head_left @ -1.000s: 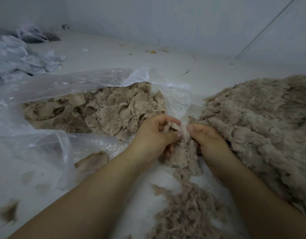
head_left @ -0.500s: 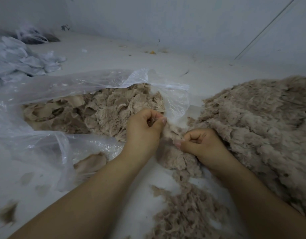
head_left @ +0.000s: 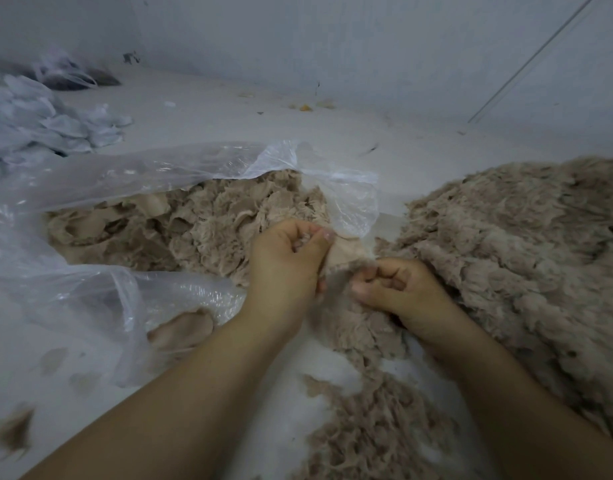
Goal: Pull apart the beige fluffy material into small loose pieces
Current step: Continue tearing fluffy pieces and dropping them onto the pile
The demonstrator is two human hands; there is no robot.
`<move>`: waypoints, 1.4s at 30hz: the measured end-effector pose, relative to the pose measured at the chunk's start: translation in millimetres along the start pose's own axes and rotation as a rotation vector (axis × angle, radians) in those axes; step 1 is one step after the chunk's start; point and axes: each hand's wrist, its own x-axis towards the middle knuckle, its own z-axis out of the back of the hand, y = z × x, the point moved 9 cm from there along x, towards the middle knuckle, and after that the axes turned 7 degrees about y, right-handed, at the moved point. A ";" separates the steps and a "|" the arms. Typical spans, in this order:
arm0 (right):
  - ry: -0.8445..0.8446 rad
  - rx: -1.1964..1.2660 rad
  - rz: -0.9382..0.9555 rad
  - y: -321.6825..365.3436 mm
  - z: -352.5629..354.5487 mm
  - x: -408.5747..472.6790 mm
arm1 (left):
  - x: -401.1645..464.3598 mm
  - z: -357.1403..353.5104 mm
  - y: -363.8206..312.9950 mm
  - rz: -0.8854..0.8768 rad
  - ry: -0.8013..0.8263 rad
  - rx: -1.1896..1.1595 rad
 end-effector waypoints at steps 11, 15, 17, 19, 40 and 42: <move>-0.160 0.120 -0.061 -8.2 11.3 2.6 | -3.1 -16.3 5.4 0.037 0.151 -0.008; -0.186 0.100 -0.088 -11.6 15.5 2.7 | 2.9 4.5 6.3 0.052 -0.015 -0.035; -0.211 0.160 -0.090 -13.6 18.4 2.7 | 6.8 9.0 5.1 0.050 -0.014 -0.033; -0.230 0.230 -0.084 -15.0 20.8 2.4 | 10.7 4.0 6.7 0.092 0.085 -0.085; -0.204 0.210 -0.051 -9.2 15.7 4.3 | -2.8 -20.4 15.7 0.253 0.482 0.303; -0.224 0.193 -0.049 -9.3 17.7 4.6 | -2.3 -20.7 14.1 0.260 0.506 0.267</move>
